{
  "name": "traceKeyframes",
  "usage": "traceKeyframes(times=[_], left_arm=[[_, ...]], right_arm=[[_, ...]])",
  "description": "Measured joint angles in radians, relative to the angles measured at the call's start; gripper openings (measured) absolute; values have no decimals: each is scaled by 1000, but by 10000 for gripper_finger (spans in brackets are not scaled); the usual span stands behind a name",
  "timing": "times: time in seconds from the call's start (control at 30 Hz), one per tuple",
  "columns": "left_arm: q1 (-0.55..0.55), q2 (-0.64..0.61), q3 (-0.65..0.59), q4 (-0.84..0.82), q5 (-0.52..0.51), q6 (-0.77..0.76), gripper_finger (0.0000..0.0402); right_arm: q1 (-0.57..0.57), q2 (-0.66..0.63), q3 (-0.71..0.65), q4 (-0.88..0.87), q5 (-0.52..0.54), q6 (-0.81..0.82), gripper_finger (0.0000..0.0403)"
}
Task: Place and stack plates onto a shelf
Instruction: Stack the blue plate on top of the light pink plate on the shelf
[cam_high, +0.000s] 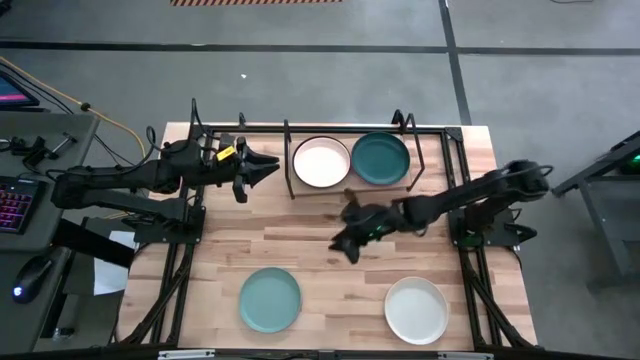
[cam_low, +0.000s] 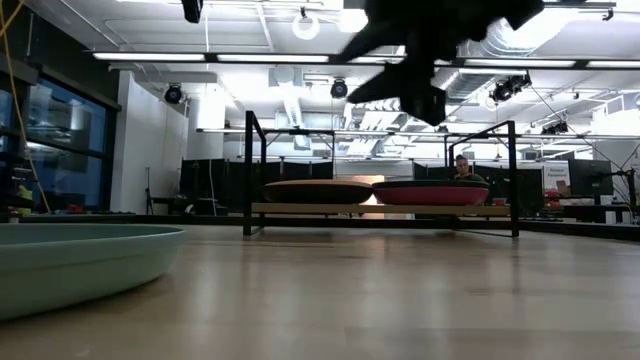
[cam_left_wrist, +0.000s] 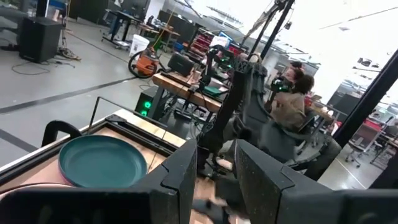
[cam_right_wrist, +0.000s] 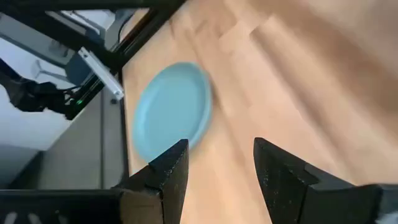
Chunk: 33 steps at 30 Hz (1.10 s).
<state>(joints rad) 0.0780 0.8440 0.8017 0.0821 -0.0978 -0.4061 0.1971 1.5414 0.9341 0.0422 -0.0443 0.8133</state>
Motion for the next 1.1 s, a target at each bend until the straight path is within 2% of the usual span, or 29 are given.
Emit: traceKeyframes(times=[0.17,0.37,0.5,0.77,0.87,1.0,1.1], left_arm=[[0,0,0,-7,0,40,99],[0,0,0,-9,0,77,99],[0,0,0,-10,0,77,99],[0,0,0,-10,0,68,99],[0,0,0,-10,1,63,99],[0,0,0,-10,1,20,99],[0,0,0,-7,1,-5,99]], right_arm=[[93,183,182,-71,45,73,161],[153,426,501,-337,161,166,160],[152,584,715,-503,167,260,160],[152,834,1048,-677,148,262,160],[152,905,1128,-768,162,268,160],[158,957,1189,-801,178,259,153],[168,963,1197,-835,208,251,103]])
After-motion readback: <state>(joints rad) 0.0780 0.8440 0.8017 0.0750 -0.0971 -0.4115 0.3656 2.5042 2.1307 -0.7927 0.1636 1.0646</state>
